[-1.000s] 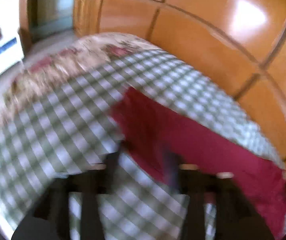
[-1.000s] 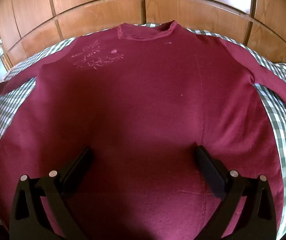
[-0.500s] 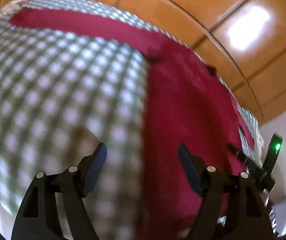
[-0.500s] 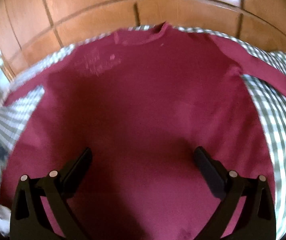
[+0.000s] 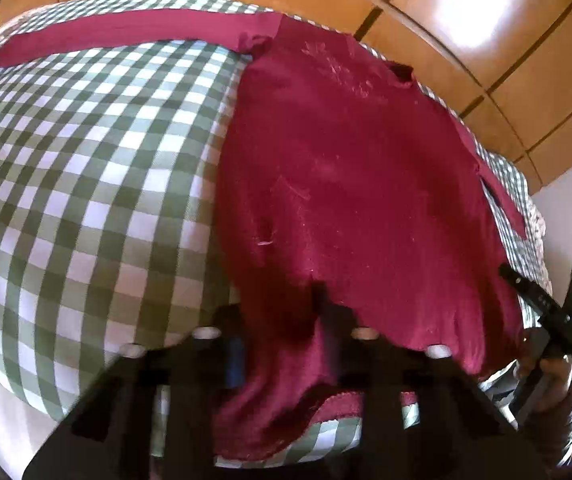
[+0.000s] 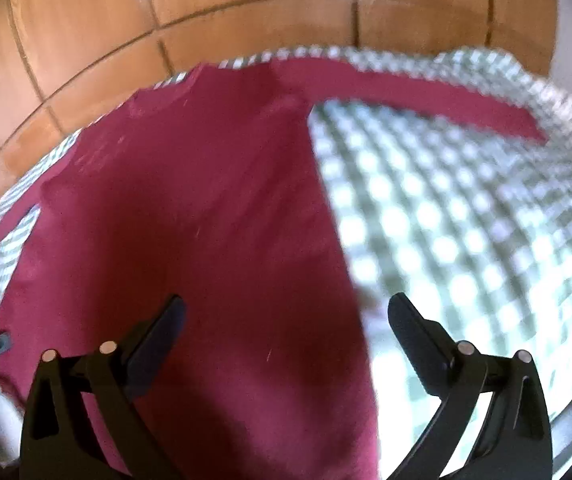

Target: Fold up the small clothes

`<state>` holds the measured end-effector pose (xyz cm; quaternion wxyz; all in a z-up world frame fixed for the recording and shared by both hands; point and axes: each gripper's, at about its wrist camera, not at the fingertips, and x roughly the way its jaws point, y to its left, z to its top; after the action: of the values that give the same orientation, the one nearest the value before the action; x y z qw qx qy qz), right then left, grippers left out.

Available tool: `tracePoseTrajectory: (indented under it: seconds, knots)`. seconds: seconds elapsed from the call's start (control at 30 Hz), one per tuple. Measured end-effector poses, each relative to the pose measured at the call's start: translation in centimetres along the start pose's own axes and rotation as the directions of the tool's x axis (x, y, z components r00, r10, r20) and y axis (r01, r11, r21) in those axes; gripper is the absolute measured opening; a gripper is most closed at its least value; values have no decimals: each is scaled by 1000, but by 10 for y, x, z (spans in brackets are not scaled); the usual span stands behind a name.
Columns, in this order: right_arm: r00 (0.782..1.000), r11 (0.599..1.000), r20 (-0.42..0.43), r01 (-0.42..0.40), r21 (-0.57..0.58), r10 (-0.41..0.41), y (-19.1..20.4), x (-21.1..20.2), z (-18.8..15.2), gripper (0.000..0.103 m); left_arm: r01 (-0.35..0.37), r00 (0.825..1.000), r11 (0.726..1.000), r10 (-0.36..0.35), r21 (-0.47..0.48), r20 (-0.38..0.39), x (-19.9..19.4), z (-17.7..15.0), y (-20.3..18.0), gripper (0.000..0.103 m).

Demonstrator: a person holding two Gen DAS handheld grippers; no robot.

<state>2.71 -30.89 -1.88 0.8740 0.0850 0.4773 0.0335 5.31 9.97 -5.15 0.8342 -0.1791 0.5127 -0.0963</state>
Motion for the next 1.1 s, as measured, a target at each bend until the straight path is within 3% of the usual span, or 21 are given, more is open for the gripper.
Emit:
tracePoseTrajectory:
  seconds: [0.1, 0.17, 0.23, 0.3, 0.37, 0.43, 0.6, 0.77, 0.93, 1.0, 1.07, 1.1]
  knots:
    - [1000, 997, 3, 17, -79, -17, 14, 0, -6, 79, -10, 1000, 1000, 10, 17, 13, -3, 0, -5, 11]
    - [1000, 997, -8, -14, -82, 14, 17, -2, -8, 64, -12, 1000, 1000, 12, 22, 20, -4, -1, -6, 10]
    - [999, 996, -24, -33, -87, 31, 18, -2, -11, 56, -2, 1000, 1000, 1, 20, 26, -5, -1, -4, 10]
    - [997, 994, -43, -64, -90, 61, 18, -5, -13, 40, 10, 999, 1000, -11, 23, 33, -6, -1, -2, 10]
    - [997, 993, -48, -71, -96, 66, 17, -8, -14, 17, 17, 999, 999, -18, 29, 41, -8, -1, -3, 10]
    - [996, 994, -52, -71, -88, 66, 13, -15, -13, 10, 34, 998, 999, -35, 33, 54, -13, -2, -3, 10]
    - [995, 994, -48, -94, -53, 91, -4, -35, -14, 9, 73, 995, 997, -74, 29, 62, -23, -1, 5, 10]
    - [992, 993, -107, -81, -80, 73, -1, -28, -38, 9, 65, 997, 998, -65, 0, 30, -20, -14, 19, 10]
    - [987, 992, -136, -99, -82, 87, -3, -30, -39, 12, 69, 997, 998, -69, 2, 19, -24, -14, 22, 12]
    - [983, 990, -153, -112, -83, 98, -7, -32, -40, 14, 49, 998, 999, -49, -4, 33, -31, -9, 25, 35]
    - [982, 990, -159, -117, -76, 104, -12, -35, -39, 31, 48, 996, 999, -46, -21, 73, -42, -2, 26, 48]
    - [983, 991, -150, -120, -57, 110, -16, -38, -35, 37, 49, 993, 999, -46, -23, 108, -49, 5, 25, 48]
